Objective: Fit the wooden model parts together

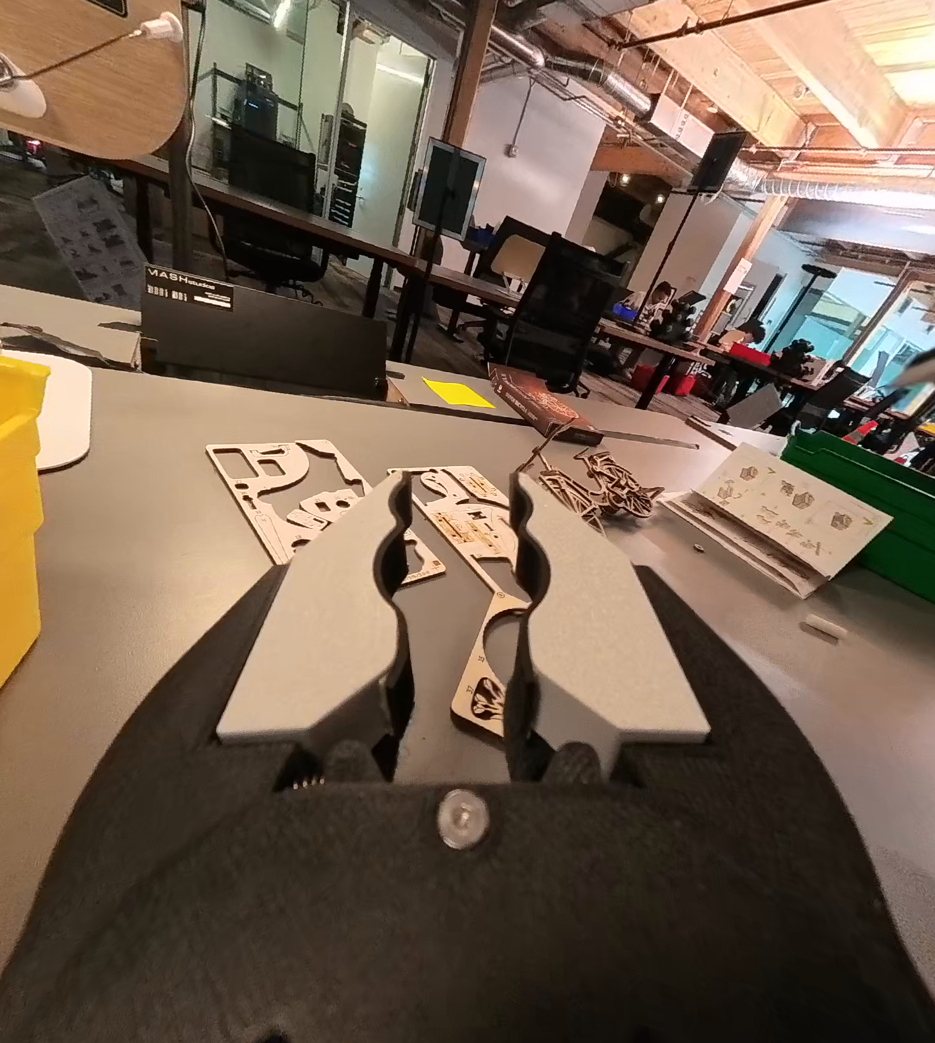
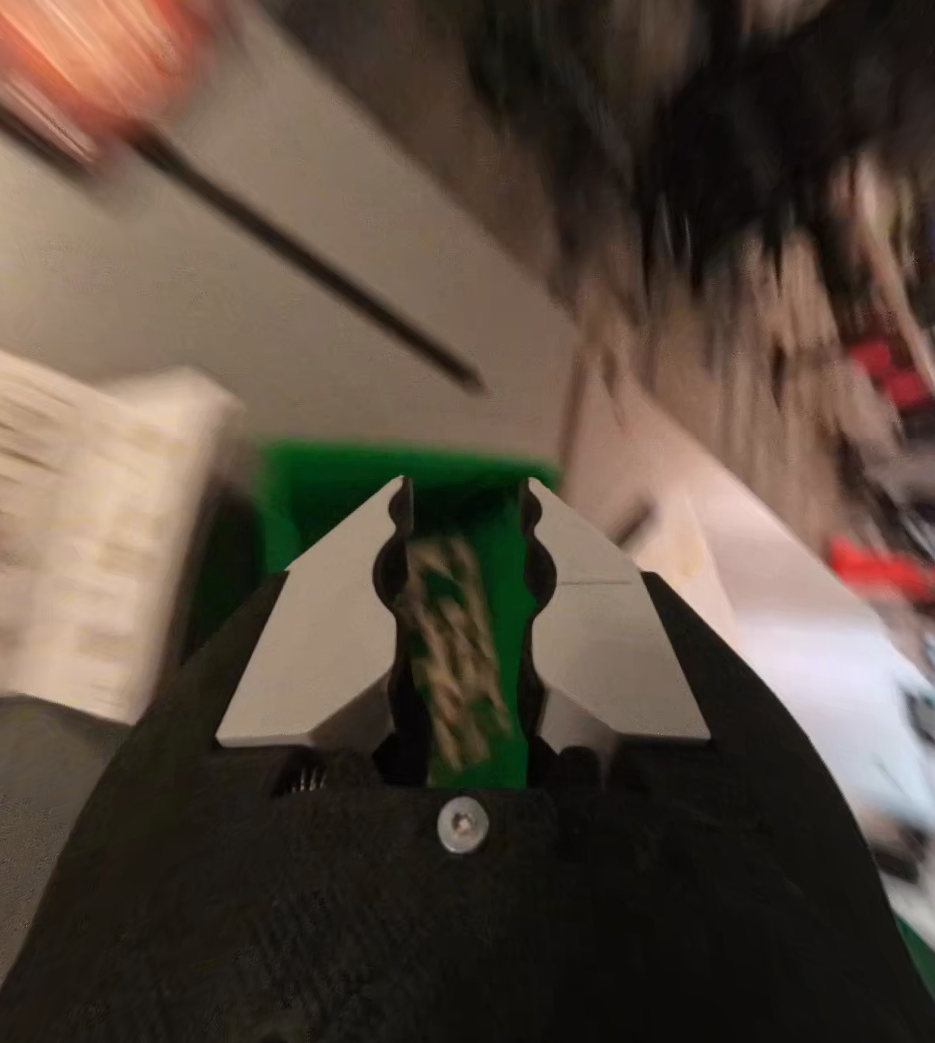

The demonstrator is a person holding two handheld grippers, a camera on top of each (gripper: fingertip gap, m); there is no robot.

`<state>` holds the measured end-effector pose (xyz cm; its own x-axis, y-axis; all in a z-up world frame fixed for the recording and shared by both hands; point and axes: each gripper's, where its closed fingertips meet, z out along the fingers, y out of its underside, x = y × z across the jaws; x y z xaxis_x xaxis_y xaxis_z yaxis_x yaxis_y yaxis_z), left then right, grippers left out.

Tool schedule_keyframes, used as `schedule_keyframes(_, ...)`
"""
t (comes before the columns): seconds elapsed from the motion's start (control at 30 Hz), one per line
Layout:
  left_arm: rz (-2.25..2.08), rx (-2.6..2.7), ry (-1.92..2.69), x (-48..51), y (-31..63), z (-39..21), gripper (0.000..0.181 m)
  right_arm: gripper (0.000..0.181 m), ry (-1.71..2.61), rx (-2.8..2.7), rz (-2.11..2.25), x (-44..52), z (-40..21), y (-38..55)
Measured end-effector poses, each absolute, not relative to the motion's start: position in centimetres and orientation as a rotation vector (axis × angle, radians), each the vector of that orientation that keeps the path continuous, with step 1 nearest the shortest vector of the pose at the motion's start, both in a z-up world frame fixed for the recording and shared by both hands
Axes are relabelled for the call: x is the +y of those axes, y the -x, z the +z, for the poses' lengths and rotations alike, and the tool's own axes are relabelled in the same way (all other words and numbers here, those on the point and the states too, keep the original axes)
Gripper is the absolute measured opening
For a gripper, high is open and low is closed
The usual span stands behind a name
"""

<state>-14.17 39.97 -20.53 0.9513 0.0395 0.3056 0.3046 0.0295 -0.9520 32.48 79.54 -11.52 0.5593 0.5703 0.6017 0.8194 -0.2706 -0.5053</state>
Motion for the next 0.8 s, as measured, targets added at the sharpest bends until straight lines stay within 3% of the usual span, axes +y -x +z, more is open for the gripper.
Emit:
schedule_keyframes(0.13,-0.192,-0.271,1.546,40.0,14.2,-20.7,0.033,0.035,1.453,-1.234,0.515,63.9,-9.7,-14.4)
schedule_keyframes(0.23,-0.176,-0.281,1.545,39.8,14.6,-20.7,0.032,0.042,1.325,-1.416,0.968,52.6,-14.7,-5.8)
schedule_keyframes(0.37,-0.16,-0.309,1.539,39.5,15.4,-20.8,0.032,0.043,1.489,-1.633,1.27,45.0,-22.5,0.1)
schedule_keyframes(0.6,-0.16,-0.307,1.547,39.5,15.5,-20.8,0.032,0.066,1.693,-1.941,1.043,41.5,-29.0,0.5)
schedule_keyframes(0.8,-0.182,-0.336,1.538,39.4,15.6,-20.7,0.033,0.062,1.657,-2.047,0.833,40.9,-30.7,-0.4)
